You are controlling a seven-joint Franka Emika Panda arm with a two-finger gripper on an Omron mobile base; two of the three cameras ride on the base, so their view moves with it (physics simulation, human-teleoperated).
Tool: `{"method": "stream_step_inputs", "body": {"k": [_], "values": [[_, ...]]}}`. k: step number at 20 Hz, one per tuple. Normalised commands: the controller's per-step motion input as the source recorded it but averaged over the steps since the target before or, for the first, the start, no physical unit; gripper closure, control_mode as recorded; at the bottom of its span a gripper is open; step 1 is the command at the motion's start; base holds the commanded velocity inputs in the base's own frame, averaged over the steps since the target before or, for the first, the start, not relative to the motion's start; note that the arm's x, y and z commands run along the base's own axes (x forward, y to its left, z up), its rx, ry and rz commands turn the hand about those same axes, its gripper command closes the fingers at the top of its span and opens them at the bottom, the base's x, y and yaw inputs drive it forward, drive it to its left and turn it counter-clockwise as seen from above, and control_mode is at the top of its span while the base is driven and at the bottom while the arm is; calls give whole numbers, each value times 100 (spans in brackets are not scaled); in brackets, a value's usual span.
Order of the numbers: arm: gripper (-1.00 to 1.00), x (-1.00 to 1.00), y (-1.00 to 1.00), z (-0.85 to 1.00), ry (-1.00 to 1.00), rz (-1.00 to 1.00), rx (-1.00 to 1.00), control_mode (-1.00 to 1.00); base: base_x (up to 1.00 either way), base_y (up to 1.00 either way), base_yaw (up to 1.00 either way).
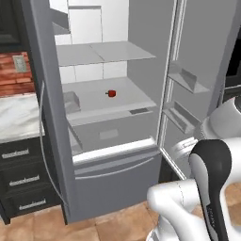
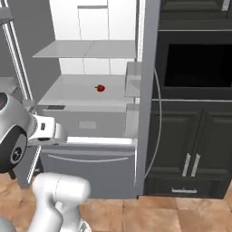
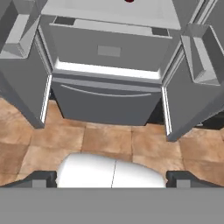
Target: Place one bell pepper and one fish in each tupperware on the nearby counter, to pack two identical lunches.
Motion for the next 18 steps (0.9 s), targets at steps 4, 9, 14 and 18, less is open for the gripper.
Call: {"method": "stream_step_inputs", "body": {"k": [4, 9, 14, 18], "values": [[-100, 0, 0, 0, 0, 0, 0, 100, 100, 0, 0], [-100, 0, 0, 0, 0, 0, 0, 100, 99, 0, 1], [-100, 0, 0, 0, 0, 0, 0, 100, 61, 0, 0], [-100, 34, 0, -52, -5, 1, 0, -100, 12, 0, 0]]}}
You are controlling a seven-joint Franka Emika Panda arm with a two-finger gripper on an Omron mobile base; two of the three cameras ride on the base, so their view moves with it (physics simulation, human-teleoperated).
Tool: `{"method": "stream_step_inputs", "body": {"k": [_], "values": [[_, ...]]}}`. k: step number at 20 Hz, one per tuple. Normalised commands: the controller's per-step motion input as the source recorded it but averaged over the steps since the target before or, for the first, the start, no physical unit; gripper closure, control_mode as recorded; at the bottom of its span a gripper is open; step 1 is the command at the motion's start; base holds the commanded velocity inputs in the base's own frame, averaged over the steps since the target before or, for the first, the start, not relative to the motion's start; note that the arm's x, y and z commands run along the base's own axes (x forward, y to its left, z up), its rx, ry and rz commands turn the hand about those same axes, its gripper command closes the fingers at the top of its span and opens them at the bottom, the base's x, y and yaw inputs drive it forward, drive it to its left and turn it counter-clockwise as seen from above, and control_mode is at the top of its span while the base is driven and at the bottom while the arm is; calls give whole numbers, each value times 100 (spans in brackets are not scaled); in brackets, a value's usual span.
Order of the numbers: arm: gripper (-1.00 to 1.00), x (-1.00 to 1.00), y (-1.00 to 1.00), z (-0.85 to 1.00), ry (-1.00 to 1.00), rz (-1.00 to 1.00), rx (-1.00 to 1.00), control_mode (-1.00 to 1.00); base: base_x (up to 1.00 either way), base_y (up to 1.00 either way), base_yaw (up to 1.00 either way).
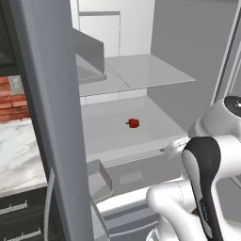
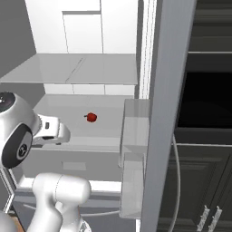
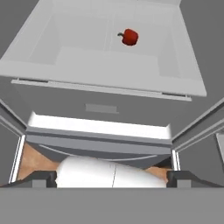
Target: Place one bell pepper and one fish in each tupperware on the nearby counter, to pack two identical lunches.
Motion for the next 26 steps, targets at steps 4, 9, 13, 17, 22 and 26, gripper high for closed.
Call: {"method": "stream_step_inputs", "body": {"k": [4, 9, 13, 17, 22, 26], "values": [[-100, 39, 0, -71, -25, 4, 0, -100, 0, 0, 0], [-100, 50, 0, -43, -25, 0, 0, -100, 0, 0, 0], [-100, 56, 0, -39, -20, 0, 0, -100, 0, 0, 0], [-100, 52, 0, -42, -12, 0, 0, -100, 0, 0, 0], [-100, 43, 0, -46, -5, 0, 2, -100, 0, 0, 0], [-100, 34, 0, -27, 0, 0, 5, -100, 0, 0, 0]]}}
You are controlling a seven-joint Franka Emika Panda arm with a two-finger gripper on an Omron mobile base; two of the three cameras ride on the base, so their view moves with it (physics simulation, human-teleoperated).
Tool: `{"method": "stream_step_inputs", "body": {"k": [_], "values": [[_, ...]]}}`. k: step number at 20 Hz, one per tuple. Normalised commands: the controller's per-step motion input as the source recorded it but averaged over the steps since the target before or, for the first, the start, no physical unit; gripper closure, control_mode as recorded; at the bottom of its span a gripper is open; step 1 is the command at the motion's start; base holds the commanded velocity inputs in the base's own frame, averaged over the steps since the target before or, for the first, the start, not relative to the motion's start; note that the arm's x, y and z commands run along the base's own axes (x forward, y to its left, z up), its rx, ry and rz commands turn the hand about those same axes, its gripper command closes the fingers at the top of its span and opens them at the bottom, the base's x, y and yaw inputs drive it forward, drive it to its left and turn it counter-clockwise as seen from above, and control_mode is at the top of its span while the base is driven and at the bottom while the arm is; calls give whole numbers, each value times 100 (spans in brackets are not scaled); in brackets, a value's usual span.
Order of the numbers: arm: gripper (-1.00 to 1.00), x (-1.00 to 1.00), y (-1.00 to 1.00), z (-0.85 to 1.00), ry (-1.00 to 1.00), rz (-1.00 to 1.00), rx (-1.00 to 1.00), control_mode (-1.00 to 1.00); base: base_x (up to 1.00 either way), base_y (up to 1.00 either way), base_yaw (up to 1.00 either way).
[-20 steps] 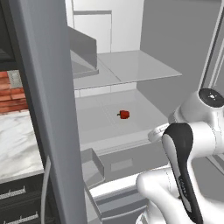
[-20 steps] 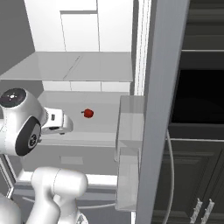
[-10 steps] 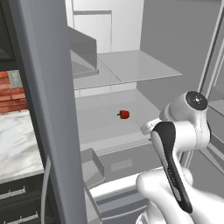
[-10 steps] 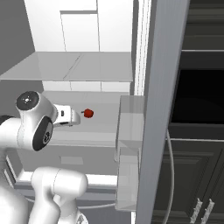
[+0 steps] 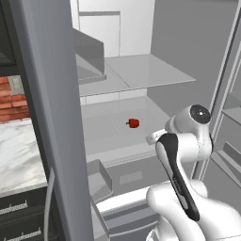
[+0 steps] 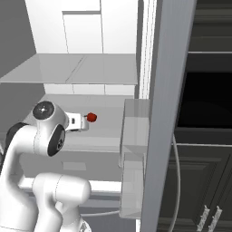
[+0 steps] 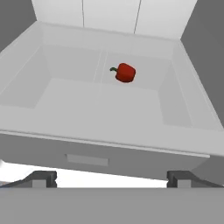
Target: Place one bell pepper and one fish in each tupperware on the nearby counter, to pack two identical lunches.
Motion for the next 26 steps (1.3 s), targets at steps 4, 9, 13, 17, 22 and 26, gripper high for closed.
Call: {"method": "stream_step_inputs", "body": {"k": [4, 9, 13, 17, 22, 26], "values": [[-100, 41, 0, -18, 0, 0, 8, -100, 0, 0, 0], [-100, 45, 0, -20, 0, 0, 11, -100, 0, 0, 0], [-100, 43, 0, -16, 0, -5, 6, -100, 0, 0, 0], [-100, 58, 0, -7, 0, -1, 1, -100, 0, 0, 0], [-100, 68, 0, -11, 1, 0, 0, -100, 0, 0, 0], [-100, 72, 0, -17, 5, 0, 0, -100, 0, 0, 0]]}}
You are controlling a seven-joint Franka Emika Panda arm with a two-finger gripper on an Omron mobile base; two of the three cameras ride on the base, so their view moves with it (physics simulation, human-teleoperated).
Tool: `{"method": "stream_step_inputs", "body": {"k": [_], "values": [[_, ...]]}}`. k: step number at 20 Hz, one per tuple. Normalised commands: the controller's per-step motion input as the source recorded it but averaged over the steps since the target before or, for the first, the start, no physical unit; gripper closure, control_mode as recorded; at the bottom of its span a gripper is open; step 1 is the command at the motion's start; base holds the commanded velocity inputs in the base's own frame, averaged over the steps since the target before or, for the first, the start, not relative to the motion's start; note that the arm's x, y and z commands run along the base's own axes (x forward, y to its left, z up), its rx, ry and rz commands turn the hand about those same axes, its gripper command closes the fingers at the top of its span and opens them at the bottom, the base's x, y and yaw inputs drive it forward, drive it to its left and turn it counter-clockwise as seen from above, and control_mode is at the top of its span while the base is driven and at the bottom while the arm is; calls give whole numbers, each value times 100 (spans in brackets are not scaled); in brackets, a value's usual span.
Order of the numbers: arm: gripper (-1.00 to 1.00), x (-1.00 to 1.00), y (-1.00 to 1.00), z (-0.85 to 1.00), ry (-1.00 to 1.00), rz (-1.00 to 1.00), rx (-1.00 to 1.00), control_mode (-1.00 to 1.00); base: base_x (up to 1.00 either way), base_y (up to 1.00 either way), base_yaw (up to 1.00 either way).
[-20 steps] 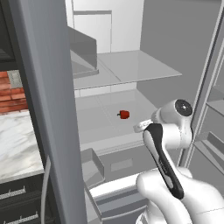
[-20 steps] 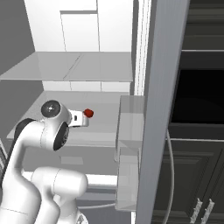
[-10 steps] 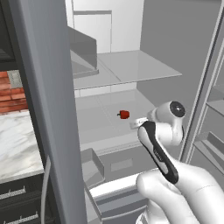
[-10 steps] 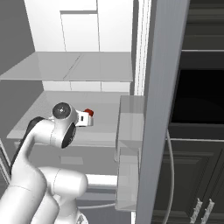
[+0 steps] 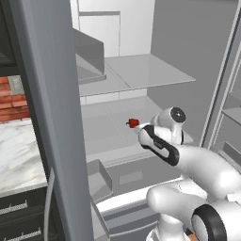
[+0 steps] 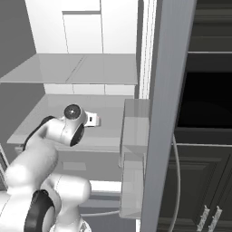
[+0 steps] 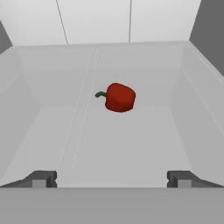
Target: Place one bell pepper and one fish in each tupperware on the nearby counter, to pack two identical lunches.
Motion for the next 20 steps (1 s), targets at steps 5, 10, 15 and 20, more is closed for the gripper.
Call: {"method": "stream_step_inputs", "body": {"k": [5, 10, 15, 20], "values": [[-100, 66, 0, -12, 8, 0, 0, -100, 0, 0, 0], [-100, 42, 1, -11, 3, 0, 0, -100, 0, 0, 0], [-100, 17, 9, -29, 0, 0, 0, -100, 0, 0, 0], [-100, 23, 11, -27, 0, 0, 0, -100, 0, 0, 0]]}}
